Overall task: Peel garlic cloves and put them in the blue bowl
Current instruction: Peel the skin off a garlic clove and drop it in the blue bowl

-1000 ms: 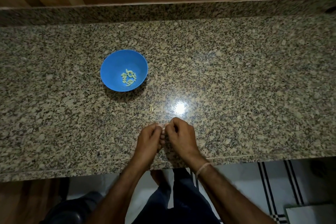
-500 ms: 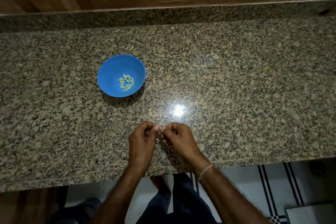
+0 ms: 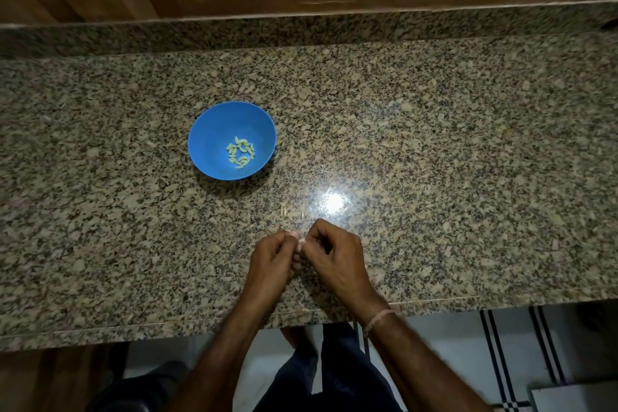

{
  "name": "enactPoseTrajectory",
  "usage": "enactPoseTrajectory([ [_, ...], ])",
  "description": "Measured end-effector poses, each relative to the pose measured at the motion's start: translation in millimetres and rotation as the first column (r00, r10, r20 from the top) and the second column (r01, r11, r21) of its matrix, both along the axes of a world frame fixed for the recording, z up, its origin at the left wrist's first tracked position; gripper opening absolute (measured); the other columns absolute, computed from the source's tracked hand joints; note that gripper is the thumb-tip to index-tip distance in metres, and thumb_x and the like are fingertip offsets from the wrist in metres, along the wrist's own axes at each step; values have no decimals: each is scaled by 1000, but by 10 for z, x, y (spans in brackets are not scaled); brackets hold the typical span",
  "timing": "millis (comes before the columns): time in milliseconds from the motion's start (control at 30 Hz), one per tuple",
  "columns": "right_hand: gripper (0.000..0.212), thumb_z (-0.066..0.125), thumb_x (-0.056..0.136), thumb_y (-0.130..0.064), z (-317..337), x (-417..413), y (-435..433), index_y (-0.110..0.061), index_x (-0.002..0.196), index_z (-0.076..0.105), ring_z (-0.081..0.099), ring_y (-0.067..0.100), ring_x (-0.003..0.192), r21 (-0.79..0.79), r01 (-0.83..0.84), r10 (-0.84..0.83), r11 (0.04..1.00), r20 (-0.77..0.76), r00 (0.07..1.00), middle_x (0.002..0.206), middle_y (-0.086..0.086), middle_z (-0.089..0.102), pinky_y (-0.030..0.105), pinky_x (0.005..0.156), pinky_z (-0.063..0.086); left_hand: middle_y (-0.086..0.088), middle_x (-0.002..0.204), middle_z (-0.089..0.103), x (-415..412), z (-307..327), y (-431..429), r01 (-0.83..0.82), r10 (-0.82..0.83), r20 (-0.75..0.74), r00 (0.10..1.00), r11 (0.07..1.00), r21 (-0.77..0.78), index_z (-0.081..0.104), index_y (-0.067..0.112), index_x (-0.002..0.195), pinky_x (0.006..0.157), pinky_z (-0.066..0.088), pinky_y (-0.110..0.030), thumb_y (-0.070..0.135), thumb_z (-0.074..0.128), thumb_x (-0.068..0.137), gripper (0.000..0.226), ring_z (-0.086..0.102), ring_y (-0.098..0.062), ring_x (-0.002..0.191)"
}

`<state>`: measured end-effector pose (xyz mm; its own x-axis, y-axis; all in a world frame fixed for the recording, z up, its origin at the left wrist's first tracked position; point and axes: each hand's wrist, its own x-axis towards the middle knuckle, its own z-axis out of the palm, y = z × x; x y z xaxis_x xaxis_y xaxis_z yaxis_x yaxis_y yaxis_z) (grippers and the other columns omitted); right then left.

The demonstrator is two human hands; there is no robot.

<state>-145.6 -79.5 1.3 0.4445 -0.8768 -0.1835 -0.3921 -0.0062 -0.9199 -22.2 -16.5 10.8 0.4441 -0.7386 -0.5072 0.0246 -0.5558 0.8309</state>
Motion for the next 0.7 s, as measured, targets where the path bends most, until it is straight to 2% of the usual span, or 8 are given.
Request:
enactPoseTrajectory([
  [200, 22, 67, 92, -12, -46, -58, -13, -12, 72, 60, 46, 3, 61, 65, 44, -45, 997, 13, 999, 65, 4, 58, 21, 59, 40, -4, 70, 70, -38, -20, 52, -87, 87, -20, 996, 996, -29, 69, 8, 82, 52, 44, -18, 36, 57, 105, 38, 60, -6, 58],
  [300, 19, 69, 94, -21, -146, -135, -93, -19, 75, 64, 54, 3, 58, -57, -111, 95, 992, -229, 969, 64, -7, 62, 24, 58, 44, -4, 74, 71, -3, -74, 71, -114, 117, 51, 992, 992, -55, 69, 9, 80, 57, 51, -24, 34, 60, 104, 36, 66, -10, 65],
  [367, 13, 68, 97, -22, -180, -173, -117, -21, 84, 71, 62, 4, 68, -94, -186, 144, 978, -342, 929, 75, -9, 69, 28, 65, 50, -1, 72, 70, 3, -94, 73, -108, 113, 84, 990, 992, -67, 69, 8, 78, 60, 53, -20, 31, 61, 104, 36, 68, -8, 67],
  [400, 10, 67, 97, -19, -173, -178, -115, -22, 91, 75, 67, 5, 77, -103, -171, 129, 980, -322, 938, 84, -9, 73, 28, 72, 55, -1, 71, 70, 3, -90, 71, -103, 110, 93, 990, 992, -70, 68, 7, 77, 60, 52, -17, 31, 61, 104, 37, 67, -8, 66],
  [467, 14, 69, 97, -14, -122, -157, -99, -19, 106, 78, 71, 4, 92, -59, -95, 84, 994, -173, 981, 99, -9, 77, 25, 86, 58, 0, 70, 69, 2, -102, 69, -90, 97, 107, 989, 994, -66, 69, 9, 76, 59, 50, -17, 31, 60, 104, 37, 66, -9, 66],
  [533, 12, 74, 94, -12, -56, -108, -90, -16, 105, 79, 73, 4, 92, 54, -62, 63, 997, -24, 998, 96, -9, 78, 26, 87, 60, 1, 72, 72, 10, -128, 60, -55, 61, 135, 989, 997, -47, 72, 15, 78, 59, 54, -27, 34, 59, 105, 35, 68, -12, 67],
  [600, 6, 76, 93, -12, -32, -67, -94, -15, 96, 79, 74, 9, 86, 92, -41, 39, 995, 24, 999, 87, -6, 78, 33, 83, 62, 0, 72, 72, 5, -129, 45, -23, 28, 133, 991, 999, -38, 72, 17, 79, 61, 55, -37, 34, 56, 106, 35, 67, -14, 66],
  [700, 7, 74, 95, -20, -57, -44, -99, -16, 91, 78, 74, 15, 82, 124, -33, 28, 992, 43, 999, 84, -2, 78, 42, 82, 62, 1, 64, 65, -9, -92, 20, -3, 9, 136, 991, 999, -40, 66, 15, 74, 58, 47, -37, 34, 51, 108, 41, 57, -12, 58],
])
